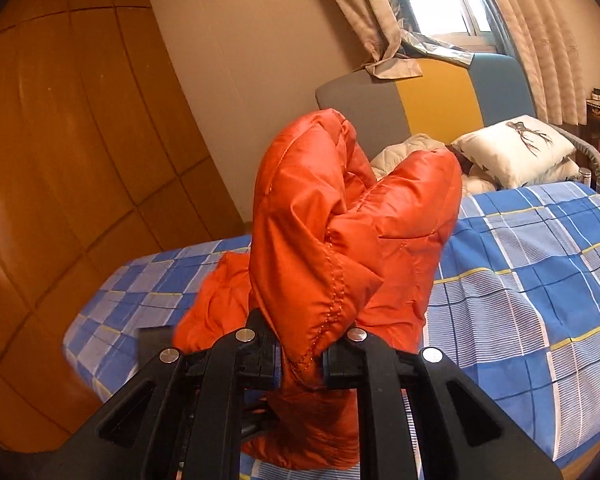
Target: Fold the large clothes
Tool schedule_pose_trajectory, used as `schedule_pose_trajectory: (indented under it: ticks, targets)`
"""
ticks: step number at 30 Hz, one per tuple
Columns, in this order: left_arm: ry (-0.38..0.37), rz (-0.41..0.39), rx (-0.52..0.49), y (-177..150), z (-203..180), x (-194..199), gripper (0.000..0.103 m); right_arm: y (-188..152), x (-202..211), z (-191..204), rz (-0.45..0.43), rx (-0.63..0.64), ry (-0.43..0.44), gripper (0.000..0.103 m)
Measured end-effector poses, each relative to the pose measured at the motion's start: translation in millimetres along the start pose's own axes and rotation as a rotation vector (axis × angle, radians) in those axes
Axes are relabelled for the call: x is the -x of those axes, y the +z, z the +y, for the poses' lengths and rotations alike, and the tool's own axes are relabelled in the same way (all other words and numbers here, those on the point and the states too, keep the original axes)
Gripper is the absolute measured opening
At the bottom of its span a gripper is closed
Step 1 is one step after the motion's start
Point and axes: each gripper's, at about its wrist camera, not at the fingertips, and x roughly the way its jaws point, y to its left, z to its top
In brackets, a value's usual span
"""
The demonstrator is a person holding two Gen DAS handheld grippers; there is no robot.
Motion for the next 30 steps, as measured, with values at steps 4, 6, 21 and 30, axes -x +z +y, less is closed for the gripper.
schedule_pose_trajectory:
  ticks: [4,6,21,30]
  targets:
    - [0.073,-0.088,-0.002,3,7,28,0.024,-6,-6,13,0.016,0.042,-0.028,0.013]
    - [0.125,-0.134,-0.009,4,11,44,0.027,-10,-8,23,0.025,0.082,-0.042,0.013]
    - [0.290,-0.168,-0.037,20,83,81,0.034,-26,-39,67,0.114,0.140,-0.085,0.013]
    - [0.259,-0.186,-0.017,12,103,109,0.039,-46,-70,108,0.186,0.237,-0.092,0.013]
